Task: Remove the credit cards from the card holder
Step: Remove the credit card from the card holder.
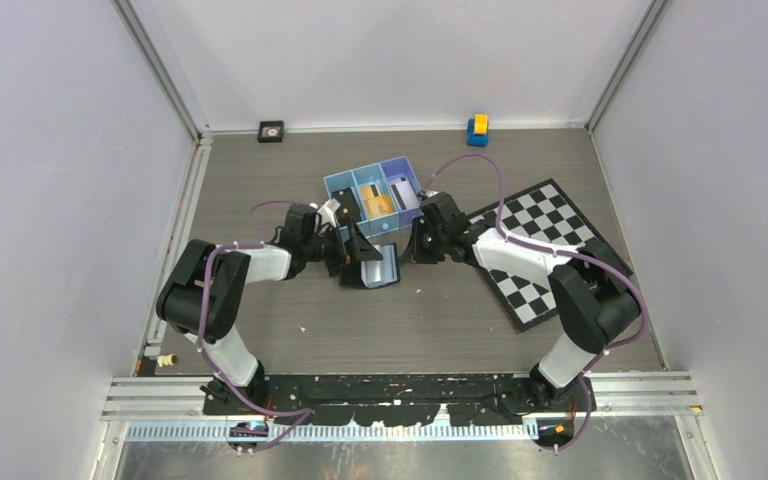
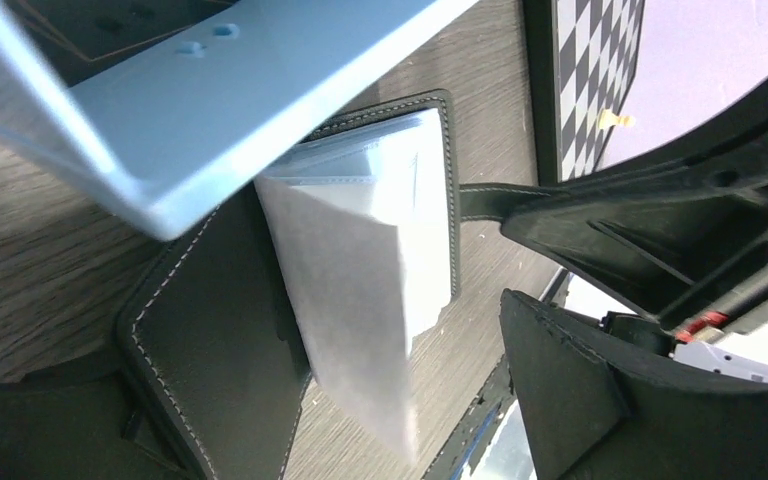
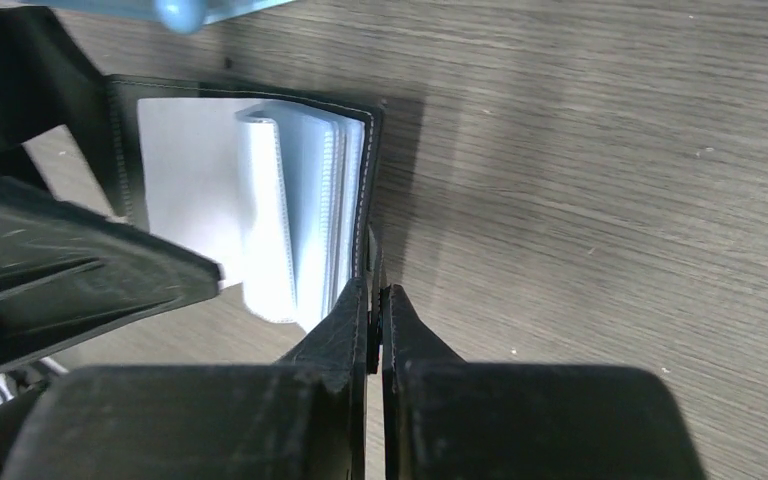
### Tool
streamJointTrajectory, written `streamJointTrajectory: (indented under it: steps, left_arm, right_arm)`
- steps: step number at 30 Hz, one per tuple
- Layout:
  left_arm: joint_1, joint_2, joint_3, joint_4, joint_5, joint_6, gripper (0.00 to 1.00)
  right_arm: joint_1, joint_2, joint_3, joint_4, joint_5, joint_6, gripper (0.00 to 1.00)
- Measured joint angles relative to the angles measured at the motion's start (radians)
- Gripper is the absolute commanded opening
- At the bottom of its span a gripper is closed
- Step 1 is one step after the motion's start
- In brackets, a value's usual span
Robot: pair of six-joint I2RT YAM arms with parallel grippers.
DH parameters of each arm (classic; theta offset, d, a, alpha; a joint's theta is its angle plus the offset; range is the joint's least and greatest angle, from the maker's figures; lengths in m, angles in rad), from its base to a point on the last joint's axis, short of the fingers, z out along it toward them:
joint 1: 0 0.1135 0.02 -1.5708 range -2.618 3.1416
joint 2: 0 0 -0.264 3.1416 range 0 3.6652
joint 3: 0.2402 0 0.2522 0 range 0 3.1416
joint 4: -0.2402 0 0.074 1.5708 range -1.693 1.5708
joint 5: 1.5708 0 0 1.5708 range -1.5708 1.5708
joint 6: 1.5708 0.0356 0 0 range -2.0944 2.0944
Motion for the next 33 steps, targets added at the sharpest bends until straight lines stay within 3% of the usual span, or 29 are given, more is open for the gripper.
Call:
streamJointTrajectory:
  steps: [12, 33]
  left_arm:
    - [-0.033, -0.008, 0.015, -0.022, -0.030, 0.024, 1.00]
    - [-0.089, 0.035, 0.108, -0.117, -0.068, 0.072, 0.96]
  right_arm:
    - [0.000, -0.058, -0.011, -0.020, -0.018, -0.026, 0.00]
    - [0.002, -0.152, -0.142, 0.082, -0.037, -0.038, 0.01]
